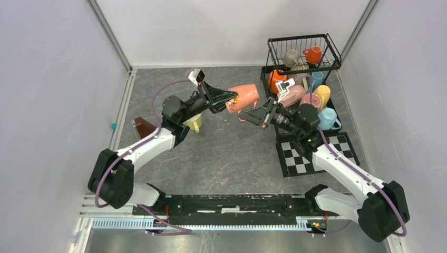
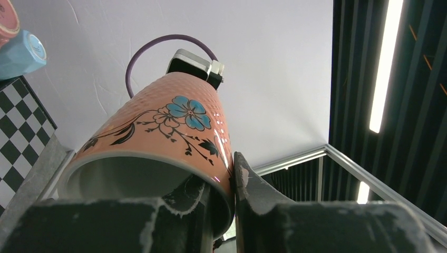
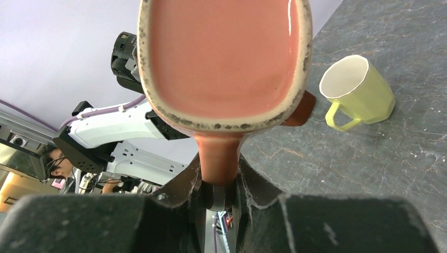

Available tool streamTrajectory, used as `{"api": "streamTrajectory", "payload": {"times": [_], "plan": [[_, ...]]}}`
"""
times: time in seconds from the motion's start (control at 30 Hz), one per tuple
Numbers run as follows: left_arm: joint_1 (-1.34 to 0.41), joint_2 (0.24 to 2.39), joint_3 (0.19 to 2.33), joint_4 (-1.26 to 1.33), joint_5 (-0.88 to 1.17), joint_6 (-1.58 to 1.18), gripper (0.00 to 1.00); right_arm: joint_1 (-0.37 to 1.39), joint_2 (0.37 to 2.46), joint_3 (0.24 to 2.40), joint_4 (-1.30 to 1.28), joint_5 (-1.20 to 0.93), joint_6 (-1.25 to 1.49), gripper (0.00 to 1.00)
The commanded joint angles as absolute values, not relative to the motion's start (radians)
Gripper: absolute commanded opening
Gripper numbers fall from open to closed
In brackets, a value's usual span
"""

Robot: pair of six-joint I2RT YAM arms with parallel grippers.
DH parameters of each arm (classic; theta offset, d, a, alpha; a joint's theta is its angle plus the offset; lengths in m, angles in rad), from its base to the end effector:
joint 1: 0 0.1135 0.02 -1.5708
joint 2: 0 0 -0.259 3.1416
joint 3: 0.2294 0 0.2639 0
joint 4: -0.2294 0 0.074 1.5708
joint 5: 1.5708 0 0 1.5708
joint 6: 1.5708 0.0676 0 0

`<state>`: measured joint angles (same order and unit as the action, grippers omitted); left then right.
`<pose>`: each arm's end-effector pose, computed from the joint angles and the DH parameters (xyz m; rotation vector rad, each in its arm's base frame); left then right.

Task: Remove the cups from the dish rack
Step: Place the cup at the center of the board.

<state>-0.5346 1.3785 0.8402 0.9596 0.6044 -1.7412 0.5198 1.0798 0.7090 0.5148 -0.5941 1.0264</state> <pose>0.2732 -0.2064 0.3405 -0.2495 1.6001 -2.2359 0.2310 0.1758 0.3234 -0.1464 1.6855 1.6366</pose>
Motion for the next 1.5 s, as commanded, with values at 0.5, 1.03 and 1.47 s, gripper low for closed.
{"api": "streamTrajectory", "payload": {"times": [0.5,1.03,1.47], "plan": [[-0.557,1.283,0.977,0.705,0.596,-1.529,0.02,0.529,0.872,0.766,0.062,-0.305,0.652,0.98],[-0.578,1.305,1.392,-0.442,0.307,-0.724,0.02,0.529,0.773,0.859,-0.263,-0.006,0.458,0.98],[-0.681,1.609,1.676,-0.815,-0.066,-0.445,0.02,0.529,0.717,0.854,-0.329,0.083,0.433,0.98]]}}
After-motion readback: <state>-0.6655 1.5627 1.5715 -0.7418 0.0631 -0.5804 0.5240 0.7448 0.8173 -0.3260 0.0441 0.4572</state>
